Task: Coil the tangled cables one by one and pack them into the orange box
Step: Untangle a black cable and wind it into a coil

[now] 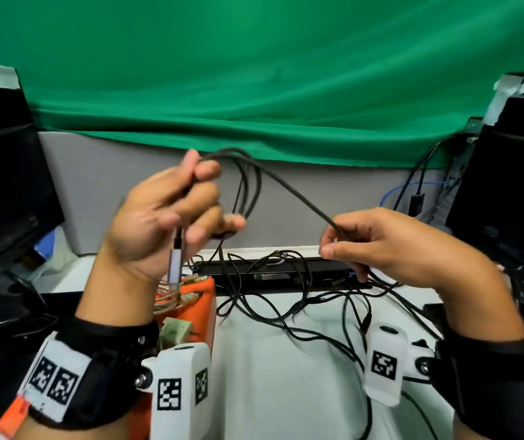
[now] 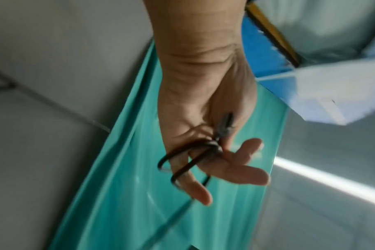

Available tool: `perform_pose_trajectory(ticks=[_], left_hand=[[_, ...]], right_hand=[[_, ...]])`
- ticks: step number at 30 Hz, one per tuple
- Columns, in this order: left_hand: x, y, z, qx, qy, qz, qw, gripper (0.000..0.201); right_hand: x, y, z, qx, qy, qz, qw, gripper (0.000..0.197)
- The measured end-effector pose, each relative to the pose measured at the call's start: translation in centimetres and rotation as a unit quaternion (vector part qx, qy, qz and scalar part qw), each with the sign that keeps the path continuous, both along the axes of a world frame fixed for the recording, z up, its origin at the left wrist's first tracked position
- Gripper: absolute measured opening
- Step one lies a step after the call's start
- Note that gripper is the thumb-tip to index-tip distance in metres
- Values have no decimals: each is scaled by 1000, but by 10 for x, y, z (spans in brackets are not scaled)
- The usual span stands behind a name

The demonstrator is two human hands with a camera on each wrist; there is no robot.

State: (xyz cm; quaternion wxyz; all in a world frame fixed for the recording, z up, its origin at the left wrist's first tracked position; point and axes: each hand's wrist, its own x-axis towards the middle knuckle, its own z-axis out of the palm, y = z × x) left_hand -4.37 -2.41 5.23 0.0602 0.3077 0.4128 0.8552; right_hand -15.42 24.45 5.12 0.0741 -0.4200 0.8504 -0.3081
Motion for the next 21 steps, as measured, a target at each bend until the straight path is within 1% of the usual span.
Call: perform_pose_trajectory(ticks=[1,2,4,5,6,8,9,10,11,12,13,14,15,16,17,18,19,21], left_hand=[[-1,0,2,51,-1,-4,999,32],[0,-2,5,74,-5,19,997,36],[1,-6,8,97,-22,62,993,44],[1,-9,8,109,-29,82,990,46],[2,-12,10,124,-36,106,986,45],[5,-16,10,154,-58,133,978,41],[6,-15,11,158,-69,147,974,37],[6,-12,12,155,-69,168,971,33],[2,-8,14,141,-57,192,970,29],[-3,0,14,117,-44,212,969,24],[-6,8,11,91,-40,216,971,21],[-8,14,9,67,-46,206,975,21],[-9,20,7,38,-49,186,981,22],[-10,27,6,10,-50,154,987,23],[-10,33,5,-16,-55,118,991,22],[-10,37,4,-34,-61,85,994,22],[-11,40,3,-40,-67,54,996,22],[-12,41,1,-12,-79,-19,997,24]], right_hand=[[-5,0,-2,11,8,-23,1000,19],[-10,0,-4,25,21,-52,998,25],[-23,3,-10,58,68,-138,986,37],[-30,6,-14,68,82,-183,977,40],[-37,10,-18,66,84,-220,970,39],[-52,17,-28,52,65,-276,958,31],[-55,20,-30,69,58,-290,953,31],[-54,22,-29,105,52,-288,951,45],[-48,22,-24,128,45,-270,953,67],[-38,20,-16,110,37,-237,965,86],[-23,15,-7,58,35,-191,979,97],[-4,5,2,-22,34,-146,988,99],[15,-8,8,-117,36,-110,986,94],[31,-23,11,-206,33,-82,974,88],[41,-37,9,-275,24,-64,959,83],[47,-52,6,-313,12,-53,948,78],[50,-65,1,-329,-1,-48,943,73],[50,-85,-6,-344,-29,-40,938,60]])
